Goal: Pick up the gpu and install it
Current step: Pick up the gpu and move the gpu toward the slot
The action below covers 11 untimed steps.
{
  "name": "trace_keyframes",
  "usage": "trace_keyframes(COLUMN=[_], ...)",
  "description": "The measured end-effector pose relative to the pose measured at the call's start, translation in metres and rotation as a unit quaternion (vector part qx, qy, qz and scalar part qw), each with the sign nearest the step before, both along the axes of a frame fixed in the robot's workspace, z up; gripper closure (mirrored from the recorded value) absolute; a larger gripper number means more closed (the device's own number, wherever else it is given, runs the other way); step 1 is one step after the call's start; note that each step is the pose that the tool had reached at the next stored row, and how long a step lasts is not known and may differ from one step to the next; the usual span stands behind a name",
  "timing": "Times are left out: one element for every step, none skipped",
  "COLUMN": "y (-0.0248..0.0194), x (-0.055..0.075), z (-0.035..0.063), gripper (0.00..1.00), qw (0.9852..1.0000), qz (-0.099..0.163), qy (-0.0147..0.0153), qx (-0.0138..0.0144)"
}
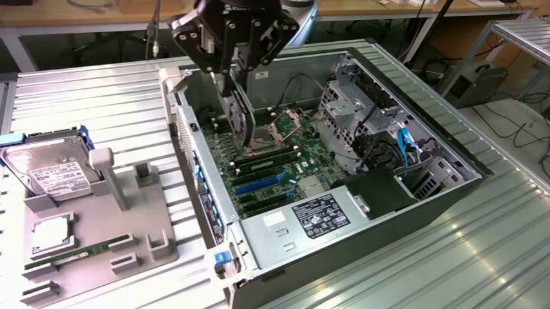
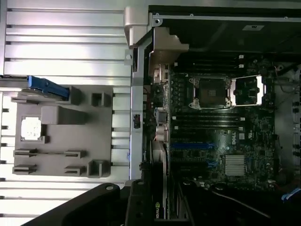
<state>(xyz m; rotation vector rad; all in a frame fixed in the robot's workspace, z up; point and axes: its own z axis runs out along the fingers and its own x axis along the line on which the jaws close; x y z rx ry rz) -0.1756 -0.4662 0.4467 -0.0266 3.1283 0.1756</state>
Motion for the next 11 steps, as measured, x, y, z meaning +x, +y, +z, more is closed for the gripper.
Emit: trace_keyframes(y=[0.0000, 0.0000, 0.0000, 0.0000, 0.0000, 0.0000, 0.0000, 0.0000, 0.0000, 0.0000, 0.0000], x=[0.013, 0.018, 0.022, 0.028, 0.033, 0.037, 0.042, 0.046, 0.051, 0.056, 0.061], z=[-0.0016, -0.0025, -0.0035, -0.0047, -0.0055, -0.0062, -0.0068, -0.0074, -0.0081, -0.0088, -0.0094], gripper=[0.74, 0.74, 0.74, 0.74, 0.74, 0.74, 0.74, 0.74, 0.74, 0.74, 0.74], qw=[1.0000, 1.0000, 1.0000, 1.0000, 1.0000, 1.0000, 0.9999, 0.9999, 0.9999, 0.9999, 0.9998], qz=[0.000, 0.000, 0.000, 0.000, 0.000, 0.000, 0.000, 0.000, 0.000, 0.000, 0.000], qy=[0.0002, 0.0002, 0.0003, 0.0002, 0.0003, 0.0002, 0.0003, 0.0003, 0.0002, 0.0002, 0.0002], qx=[-0.0010, -0.0020, -0.0032, -0.0049, -0.0066, -0.0083, -0.0104, -0.0123, -0.0143, -0.0163, -0.0184])
